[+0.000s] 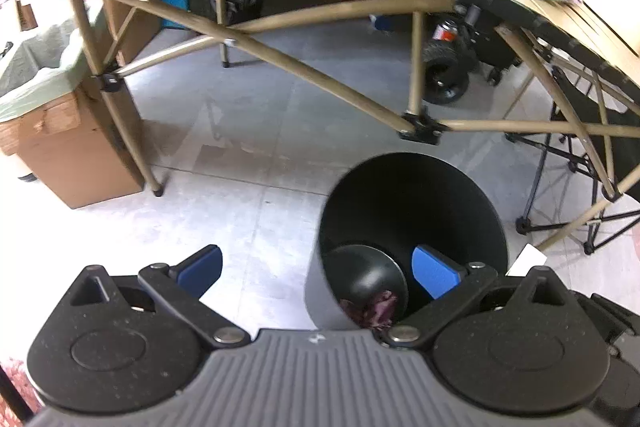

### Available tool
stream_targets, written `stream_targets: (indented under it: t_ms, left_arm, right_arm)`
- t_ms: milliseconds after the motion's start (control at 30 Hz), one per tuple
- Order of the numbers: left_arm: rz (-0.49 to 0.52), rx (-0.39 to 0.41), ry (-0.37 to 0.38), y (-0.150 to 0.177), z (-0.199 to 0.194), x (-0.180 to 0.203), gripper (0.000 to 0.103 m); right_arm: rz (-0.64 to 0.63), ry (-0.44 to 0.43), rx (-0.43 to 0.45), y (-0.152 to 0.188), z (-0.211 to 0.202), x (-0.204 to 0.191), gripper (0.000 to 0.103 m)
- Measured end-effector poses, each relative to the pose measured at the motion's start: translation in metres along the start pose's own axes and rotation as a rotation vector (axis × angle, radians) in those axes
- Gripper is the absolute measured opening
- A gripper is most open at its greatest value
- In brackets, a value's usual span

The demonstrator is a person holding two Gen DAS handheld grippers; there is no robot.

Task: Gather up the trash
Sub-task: 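Lower the right gripper into the bin and release the white triangle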

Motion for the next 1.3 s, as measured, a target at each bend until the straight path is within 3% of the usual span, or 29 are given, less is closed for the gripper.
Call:
stream_targets:
  t_ms: [300,633,1300]
  left_arm:
    - [-0.040,0.008,-0.033,0.004,-0.004,-0.037,0.103]
    - [-0.064,0.025,-0.041,0.008,-0.012,-0.052,0.103]
    - [-0.036,-0.059,-0.115,0.024,0.017,-0.065,0.103]
  right_arm:
    - [-0.020,-0.003,-0.040,-0.012,0.008,-0.019,0.029]
    - [-0.060,0.018,-0.097,-0.023,0.039,-0.039,0.029]
    - [-0.041,0.033,-0.261,-0.006,0.068,-0.044,0.029]
Point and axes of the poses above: each gripper's, at about its wrist camera, not at the fingertips, and z roughly the way its jaws point, x to its right, y to its underside, the point moved 2 cm from there along z, roughly the way its jaws point, and after that the axes turned 3 degrees about x, right-handed, at the moved point
